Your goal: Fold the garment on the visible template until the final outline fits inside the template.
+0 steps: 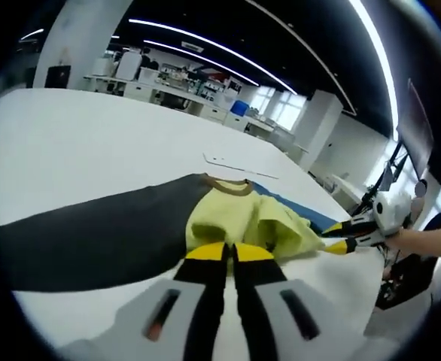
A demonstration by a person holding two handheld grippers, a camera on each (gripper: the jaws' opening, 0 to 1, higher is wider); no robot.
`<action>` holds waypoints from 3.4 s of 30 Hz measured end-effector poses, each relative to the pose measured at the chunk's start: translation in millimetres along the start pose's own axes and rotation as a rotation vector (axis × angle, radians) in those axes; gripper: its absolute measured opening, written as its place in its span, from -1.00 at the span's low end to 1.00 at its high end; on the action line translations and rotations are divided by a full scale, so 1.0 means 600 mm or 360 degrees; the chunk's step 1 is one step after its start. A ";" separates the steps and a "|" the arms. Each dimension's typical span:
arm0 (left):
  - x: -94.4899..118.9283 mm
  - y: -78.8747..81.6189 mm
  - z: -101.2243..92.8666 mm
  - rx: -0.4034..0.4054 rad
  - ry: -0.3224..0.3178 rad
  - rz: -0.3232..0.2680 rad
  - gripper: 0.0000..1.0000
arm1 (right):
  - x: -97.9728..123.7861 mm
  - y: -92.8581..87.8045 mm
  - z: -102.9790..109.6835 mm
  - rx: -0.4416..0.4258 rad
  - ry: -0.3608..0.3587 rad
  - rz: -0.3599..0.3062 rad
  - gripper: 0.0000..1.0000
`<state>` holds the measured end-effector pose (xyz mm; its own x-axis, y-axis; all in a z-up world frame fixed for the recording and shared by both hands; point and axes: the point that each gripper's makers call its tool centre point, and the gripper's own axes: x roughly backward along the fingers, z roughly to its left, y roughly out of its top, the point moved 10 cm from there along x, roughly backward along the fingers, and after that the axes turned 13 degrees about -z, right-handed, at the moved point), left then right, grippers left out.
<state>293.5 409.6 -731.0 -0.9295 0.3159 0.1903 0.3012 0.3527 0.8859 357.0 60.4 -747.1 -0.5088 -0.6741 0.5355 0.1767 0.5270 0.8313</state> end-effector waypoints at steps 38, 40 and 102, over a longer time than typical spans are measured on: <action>0.022 -0.008 0.002 0.0008 0.0065 0.0002 -1.00 | -0.168 0.149 -0.138 0.0194 -0.0011 0.0002 -1.00; 0.022 -0.010 -0.001 0.0015 0.0066 0.0002 -1.00 | -0.173 0.142 -0.135 0.0170 -0.0011 0.0020 -1.00; 0.021 -0.015 -0.007 0.0017 0.0052 0.0033 -1.00 | -0.068 0.040 -0.038 -0.0145 0.0076 -0.0116 -0.01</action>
<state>278.2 407.0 -734.8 -0.9294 0.2944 0.2223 0.3225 0.3559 0.8771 401.3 88.6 -745.6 -0.4826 -0.7339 0.4781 0.2180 0.4280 0.8771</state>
